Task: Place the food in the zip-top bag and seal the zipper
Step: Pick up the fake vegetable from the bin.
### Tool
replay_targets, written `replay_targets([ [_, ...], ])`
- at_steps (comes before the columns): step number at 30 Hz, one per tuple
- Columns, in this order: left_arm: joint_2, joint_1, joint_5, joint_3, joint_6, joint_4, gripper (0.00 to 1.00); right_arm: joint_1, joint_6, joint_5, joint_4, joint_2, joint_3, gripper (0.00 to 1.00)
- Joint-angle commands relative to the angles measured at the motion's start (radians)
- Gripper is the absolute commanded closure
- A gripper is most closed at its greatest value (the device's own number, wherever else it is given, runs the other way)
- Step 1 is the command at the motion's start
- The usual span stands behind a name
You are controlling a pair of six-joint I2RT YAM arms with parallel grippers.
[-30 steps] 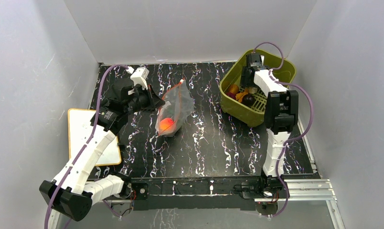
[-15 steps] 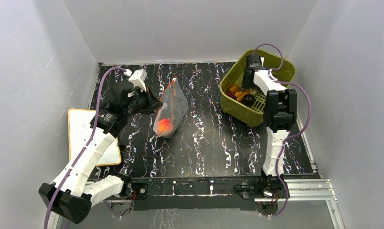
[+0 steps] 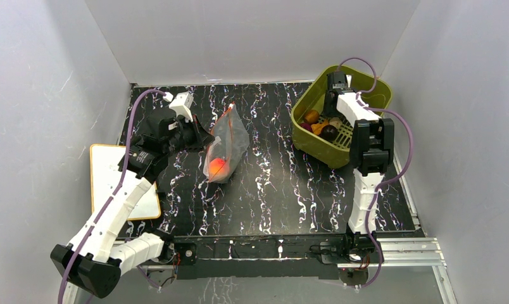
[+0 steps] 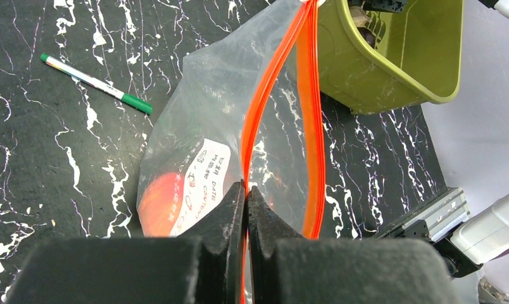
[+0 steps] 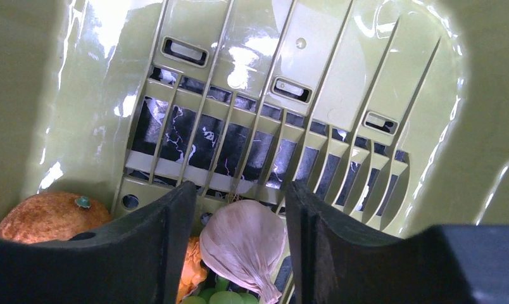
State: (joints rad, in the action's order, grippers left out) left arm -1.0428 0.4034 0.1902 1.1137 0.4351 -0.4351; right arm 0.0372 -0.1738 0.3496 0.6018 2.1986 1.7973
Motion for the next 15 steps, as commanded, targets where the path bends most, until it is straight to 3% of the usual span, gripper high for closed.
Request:
replay_targets([
  [1,0.034,0.002,-0.005,0.012,0.005,-0.004,1.0,-0.005,-0.008,0.014,-0.021,-0.09,0.008,0.44],
  [5,0.039,0.002,-0.004,0.011,0.008,-0.003,1.0,-0.01,-0.047,0.0,0.001,-0.095,-0.02,0.34],
  [10,0.048,0.002,-0.009,0.012,0.005,-0.014,1.0,-0.02,-0.077,-0.054,-0.014,-0.105,-0.078,0.4],
  [15,0.052,0.002,-0.011,0.012,0.007,-0.021,1.0,-0.026,-0.103,-0.061,-0.01,-0.101,-0.085,0.36],
])
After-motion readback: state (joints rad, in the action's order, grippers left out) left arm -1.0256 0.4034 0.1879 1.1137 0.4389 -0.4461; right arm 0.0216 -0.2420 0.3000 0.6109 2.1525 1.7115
